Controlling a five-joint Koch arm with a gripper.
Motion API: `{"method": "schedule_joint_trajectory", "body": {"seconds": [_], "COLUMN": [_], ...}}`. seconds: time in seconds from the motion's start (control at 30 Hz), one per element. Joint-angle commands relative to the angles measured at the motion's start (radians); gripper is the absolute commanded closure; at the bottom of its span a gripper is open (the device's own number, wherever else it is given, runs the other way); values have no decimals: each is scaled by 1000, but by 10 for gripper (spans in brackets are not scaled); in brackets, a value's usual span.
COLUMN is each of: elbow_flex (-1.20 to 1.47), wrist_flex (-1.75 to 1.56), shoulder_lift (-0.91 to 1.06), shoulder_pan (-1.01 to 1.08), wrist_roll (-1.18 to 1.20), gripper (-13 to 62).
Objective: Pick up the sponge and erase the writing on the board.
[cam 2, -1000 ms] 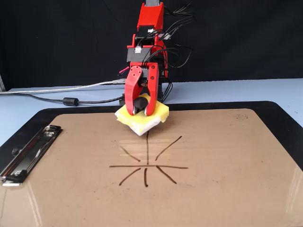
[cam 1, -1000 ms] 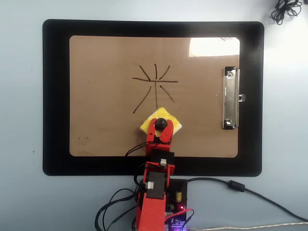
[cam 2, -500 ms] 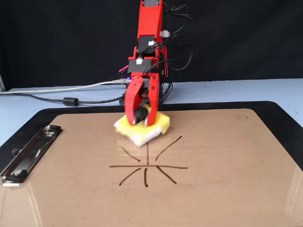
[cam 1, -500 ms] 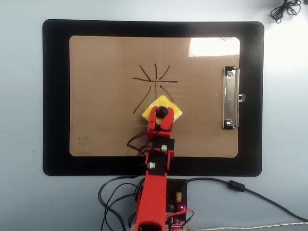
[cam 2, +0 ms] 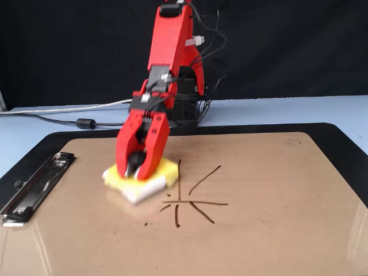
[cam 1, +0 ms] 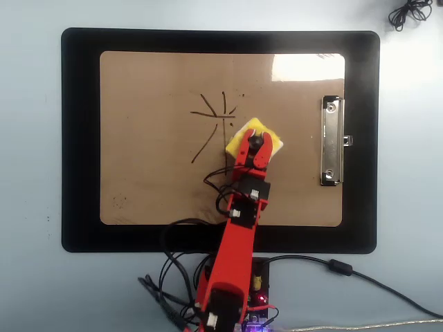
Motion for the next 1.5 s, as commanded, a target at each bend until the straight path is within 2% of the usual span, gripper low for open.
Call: {"method": "schedule_joint_trajectory", "body": {"seconds": [0.0,0.03,0.1,0.2,0.27,0.4,0.47,0.63,0.73,0.8,1.0,1.07,1.13,1.23,1.37,1.47], "elbow_flex": [51,83,83,-44,-173,-339,-290,179,285,225,-304,-440,-471,-298,86,284], "wrist_flex": [44,54,48,3,-34,-40,-29,-23,-26,-28,-29,-15,29,112,120,120], "shoulder_lift": [150,199,179,-8,-152,-296,-250,224,348,279,-238,-344,-367,-184,202,405], "shoulder_pan": [34,35,32,8,-81,-190,-190,-189,-195,-195,-236,-236,-233,-230,-232,-233], "wrist_roll": [57,57,54,43,15,-83,-112,-112,-110,-114,-120,-120,-120,-118,-118,-118], "gripper": [574,574,574,574,574,574,574,574,574,574,574,574,574,574,574,574]}}
